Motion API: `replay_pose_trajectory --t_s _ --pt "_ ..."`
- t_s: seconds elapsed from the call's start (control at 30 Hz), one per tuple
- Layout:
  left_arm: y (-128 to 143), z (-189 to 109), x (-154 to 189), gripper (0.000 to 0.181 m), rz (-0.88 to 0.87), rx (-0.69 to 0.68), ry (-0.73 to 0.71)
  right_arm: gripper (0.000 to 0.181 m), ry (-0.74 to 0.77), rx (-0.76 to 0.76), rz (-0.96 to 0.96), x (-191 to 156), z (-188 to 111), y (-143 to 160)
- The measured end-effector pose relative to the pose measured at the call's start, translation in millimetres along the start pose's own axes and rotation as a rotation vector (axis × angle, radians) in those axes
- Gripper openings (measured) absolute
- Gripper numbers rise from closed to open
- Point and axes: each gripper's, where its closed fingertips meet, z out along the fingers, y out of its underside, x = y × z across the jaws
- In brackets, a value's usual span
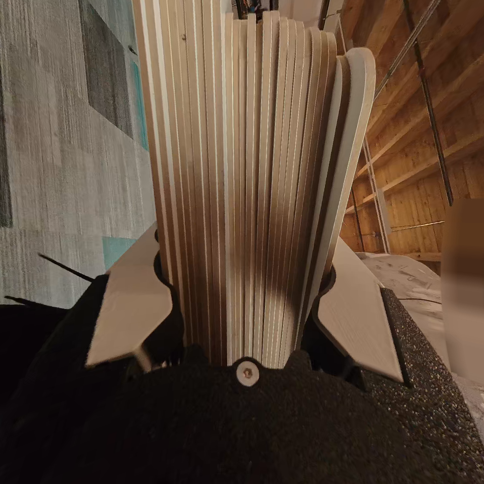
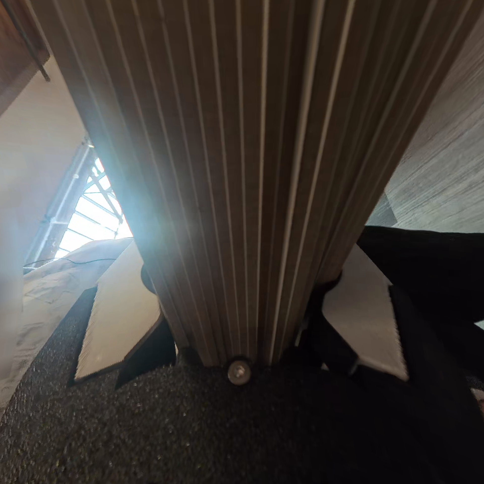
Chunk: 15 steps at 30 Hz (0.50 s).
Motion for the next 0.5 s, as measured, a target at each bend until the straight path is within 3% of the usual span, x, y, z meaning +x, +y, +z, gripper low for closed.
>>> replay_pose_trajectory --t_s 0.23,0.37,0.5 --pt "-267 2 -34 0.115 0.015 -0.044 -0.011 0.131 -0.010 0.058 -0.009 18 32 -256" --pt "-404 -10 -59 0.115 0.009 -0.011 -0.030 0.133 -0.025 0.025 -0.009 31 61 -397" --pt "-539 -29 -103 0.115 0.001 0.055 -0.053 0.134 -0.045 -0.038 -0.004 64 97 -539"
